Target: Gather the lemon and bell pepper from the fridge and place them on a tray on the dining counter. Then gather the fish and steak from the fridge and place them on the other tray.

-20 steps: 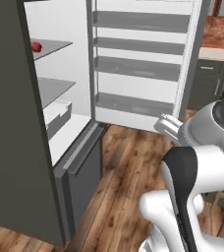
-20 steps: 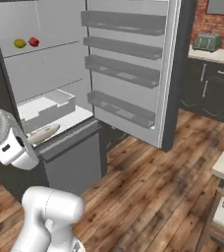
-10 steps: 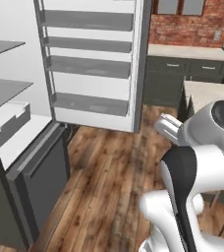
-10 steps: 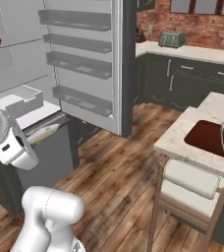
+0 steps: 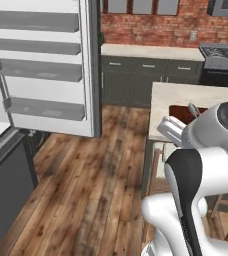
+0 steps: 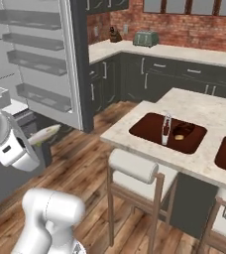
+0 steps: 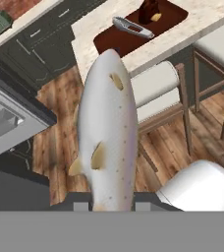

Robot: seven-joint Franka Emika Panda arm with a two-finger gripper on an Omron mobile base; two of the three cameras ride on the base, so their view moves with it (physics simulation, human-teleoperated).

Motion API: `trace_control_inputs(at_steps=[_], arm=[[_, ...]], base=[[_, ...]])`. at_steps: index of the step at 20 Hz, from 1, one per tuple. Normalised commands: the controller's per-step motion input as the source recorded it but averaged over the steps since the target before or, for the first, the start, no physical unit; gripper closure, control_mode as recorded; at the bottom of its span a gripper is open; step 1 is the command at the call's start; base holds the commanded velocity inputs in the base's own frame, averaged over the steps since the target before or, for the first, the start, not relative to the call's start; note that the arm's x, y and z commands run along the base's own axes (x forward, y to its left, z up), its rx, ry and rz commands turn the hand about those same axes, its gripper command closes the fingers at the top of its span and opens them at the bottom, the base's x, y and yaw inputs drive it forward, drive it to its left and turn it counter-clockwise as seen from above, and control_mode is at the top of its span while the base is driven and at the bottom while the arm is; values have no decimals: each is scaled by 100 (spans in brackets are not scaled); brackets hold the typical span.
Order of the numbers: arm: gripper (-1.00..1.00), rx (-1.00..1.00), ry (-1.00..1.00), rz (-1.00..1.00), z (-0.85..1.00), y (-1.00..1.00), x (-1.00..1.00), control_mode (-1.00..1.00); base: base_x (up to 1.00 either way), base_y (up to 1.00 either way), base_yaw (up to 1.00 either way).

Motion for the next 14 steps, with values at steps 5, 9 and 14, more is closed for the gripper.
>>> trace_control_inputs(at_steps=[5, 9, 14], arm=[[100, 0, 0, 0, 0, 0, 0, 100], [100, 0, 0, 0, 0, 0, 0, 100], [100, 0, 0, 0, 0, 0, 0, 100]], base=[[37, -56, -9], [44, -38, -15], [52, -38, -17]])
